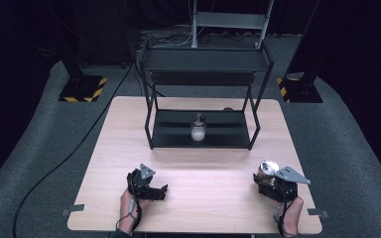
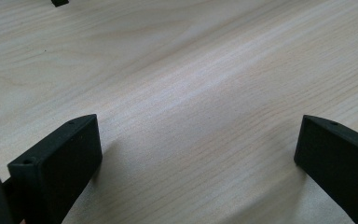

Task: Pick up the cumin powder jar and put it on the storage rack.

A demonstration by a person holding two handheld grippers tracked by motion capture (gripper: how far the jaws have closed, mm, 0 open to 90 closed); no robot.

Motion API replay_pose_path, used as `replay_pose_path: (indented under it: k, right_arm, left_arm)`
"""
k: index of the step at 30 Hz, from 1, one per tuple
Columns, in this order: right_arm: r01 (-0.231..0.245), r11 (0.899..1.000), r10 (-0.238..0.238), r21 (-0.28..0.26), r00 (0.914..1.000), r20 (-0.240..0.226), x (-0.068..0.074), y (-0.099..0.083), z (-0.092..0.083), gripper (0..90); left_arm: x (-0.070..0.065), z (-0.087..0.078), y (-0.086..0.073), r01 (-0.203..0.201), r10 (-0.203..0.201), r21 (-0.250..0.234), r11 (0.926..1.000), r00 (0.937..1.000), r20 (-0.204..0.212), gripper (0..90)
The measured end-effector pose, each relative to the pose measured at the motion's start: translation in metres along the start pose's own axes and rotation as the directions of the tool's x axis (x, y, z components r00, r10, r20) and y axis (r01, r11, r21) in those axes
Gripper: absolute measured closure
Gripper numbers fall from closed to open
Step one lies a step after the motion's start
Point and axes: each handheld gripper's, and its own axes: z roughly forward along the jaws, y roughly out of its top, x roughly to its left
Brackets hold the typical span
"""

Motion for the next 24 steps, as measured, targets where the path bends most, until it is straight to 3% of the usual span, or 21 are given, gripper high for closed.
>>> replay_pose_path:
  k: [11, 24]
  right_arm:
    - [0.029, 1.0, -0.029, -0.004, 0.999, -0.035, 0.002, 0.017, 0.018, 30.5]
    - [0.049, 0.999, -0.05, -0.014, 0.9976, -0.048, 0.003, 0.032, 0.028, 30.5]
  left_arm:
    - [0.0, 0.0, 0.0, 0.0, 0.0, 0.0, 1.0, 1.0, 0.0, 0.3]
    - [0.0, 0.0, 0.0, 0.0, 0.0, 0.0, 1.0, 1.0, 0.0, 0.3]
